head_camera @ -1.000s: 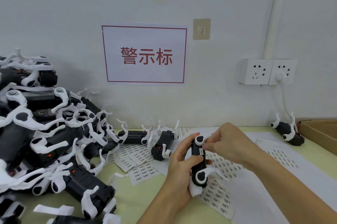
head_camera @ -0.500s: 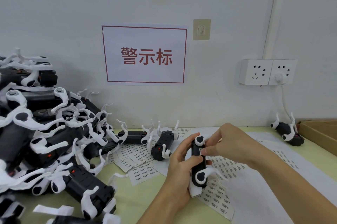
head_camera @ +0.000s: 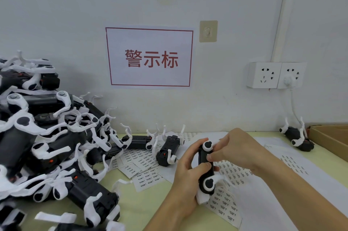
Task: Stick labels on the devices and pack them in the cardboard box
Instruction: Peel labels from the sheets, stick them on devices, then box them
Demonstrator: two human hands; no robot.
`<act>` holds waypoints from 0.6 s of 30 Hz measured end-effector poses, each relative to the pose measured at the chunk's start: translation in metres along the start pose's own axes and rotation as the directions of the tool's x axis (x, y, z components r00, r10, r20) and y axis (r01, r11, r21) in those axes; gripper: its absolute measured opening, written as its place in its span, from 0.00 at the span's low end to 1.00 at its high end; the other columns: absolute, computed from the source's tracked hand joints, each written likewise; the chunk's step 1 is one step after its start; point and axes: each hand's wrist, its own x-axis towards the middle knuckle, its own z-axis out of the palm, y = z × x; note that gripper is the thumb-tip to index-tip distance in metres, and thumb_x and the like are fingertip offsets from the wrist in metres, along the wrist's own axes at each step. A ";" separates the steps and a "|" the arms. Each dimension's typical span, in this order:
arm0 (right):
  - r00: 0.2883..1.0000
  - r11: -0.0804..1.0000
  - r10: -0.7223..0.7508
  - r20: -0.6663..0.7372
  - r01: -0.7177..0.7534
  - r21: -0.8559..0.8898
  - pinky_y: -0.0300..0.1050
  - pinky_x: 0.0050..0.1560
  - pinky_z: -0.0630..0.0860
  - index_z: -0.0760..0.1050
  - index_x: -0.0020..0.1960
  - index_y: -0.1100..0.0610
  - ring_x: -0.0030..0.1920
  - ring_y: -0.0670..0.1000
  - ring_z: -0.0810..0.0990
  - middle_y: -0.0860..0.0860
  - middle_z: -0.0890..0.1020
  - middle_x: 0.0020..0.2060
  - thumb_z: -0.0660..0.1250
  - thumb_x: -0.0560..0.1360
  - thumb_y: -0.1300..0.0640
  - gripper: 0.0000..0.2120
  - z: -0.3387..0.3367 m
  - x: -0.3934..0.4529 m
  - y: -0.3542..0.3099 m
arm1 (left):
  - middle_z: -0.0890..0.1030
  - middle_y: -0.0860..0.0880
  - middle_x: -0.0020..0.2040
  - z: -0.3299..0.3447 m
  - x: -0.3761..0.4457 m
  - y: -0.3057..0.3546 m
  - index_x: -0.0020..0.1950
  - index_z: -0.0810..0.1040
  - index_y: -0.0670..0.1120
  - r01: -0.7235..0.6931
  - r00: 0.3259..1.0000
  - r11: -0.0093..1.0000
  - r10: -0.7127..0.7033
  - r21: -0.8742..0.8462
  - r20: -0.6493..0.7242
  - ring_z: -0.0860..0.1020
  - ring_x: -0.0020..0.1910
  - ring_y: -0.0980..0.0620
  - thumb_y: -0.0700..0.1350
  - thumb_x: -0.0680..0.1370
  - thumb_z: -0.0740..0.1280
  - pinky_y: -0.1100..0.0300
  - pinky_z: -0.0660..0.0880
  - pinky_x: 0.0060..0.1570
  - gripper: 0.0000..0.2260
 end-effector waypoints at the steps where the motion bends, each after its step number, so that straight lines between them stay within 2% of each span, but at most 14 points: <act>1: 1.000 1.000 0.002 -0.002 -0.002 0.012 0.36 0.43 0.72 0.86 0.36 0.55 0.52 0.46 0.82 0.46 0.87 0.41 0.80 0.66 0.57 0.03 0.000 0.000 0.000 | 0.84 0.52 0.59 0.000 0.000 0.000 0.62 0.81 0.56 0.001 1.000 1.000 -0.001 0.001 -0.002 0.83 0.48 0.44 0.35 0.70 0.66 0.51 0.80 0.48 0.25; 6: 1.000 0.999 0.012 -0.009 -0.011 0.043 0.43 0.50 0.77 0.87 0.37 0.55 0.48 0.49 0.83 0.47 0.87 0.38 0.80 0.66 0.58 0.02 0.000 0.000 0.000 | 0.83 0.52 0.59 0.000 0.000 -0.001 0.62 0.81 0.56 -0.007 1.000 1.000 0.007 0.016 -0.006 0.83 0.48 0.43 0.35 0.70 0.67 0.49 0.79 0.50 0.25; 9: 1.000 0.998 0.017 -0.019 -0.016 0.066 0.44 0.48 0.77 0.87 0.36 0.56 0.48 0.51 0.83 0.48 0.87 0.37 0.79 0.67 0.59 0.02 0.000 0.000 0.000 | 0.84 0.52 0.58 0.000 0.000 -0.001 0.62 0.81 0.56 -0.007 1.000 1.000 0.007 0.015 -0.007 0.83 0.48 0.43 0.35 0.69 0.67 0.47 0.80 0.51 0.25; 12: 0.999 0.994 0.029 -0.019 -0.027 0.108 0.44 0.46 0.75 0.87 0.37 0.57 0.47 0.51 0.82 0.50 0.87 0.39 0.79 0.67 0.60 0.02 0.000 0.000 0.000 | 0.84 0.52 0.58 0.001 -0.001 -0.001 0.62 0.81 0.56 -0.005 1.000 1.000 0.005 0.017 -0.004 0.82 0.47 0.42 0.35 0.70 0.67 0.45 0.79 0.52 0.25; 18: 0.999 0.991 0.047 -0.003 -0.046 0.129 0.50 0.55 0.77 0.87 0.38 0.57 0.50 0.51 0.82 0.51 0.87 0.43 0.77 0.69 0.61 0.02 0.000 0.002 0.002 | 0.84 0.52 0.58 0.001 -0.001 0.000 0.62 0.81 0.57 0.005 1.000 1.000 -0.005 0.011 -0.009 0.82 0.47 0.42 0.35 0.70 0.67 0.47 0.79 0.51 0.25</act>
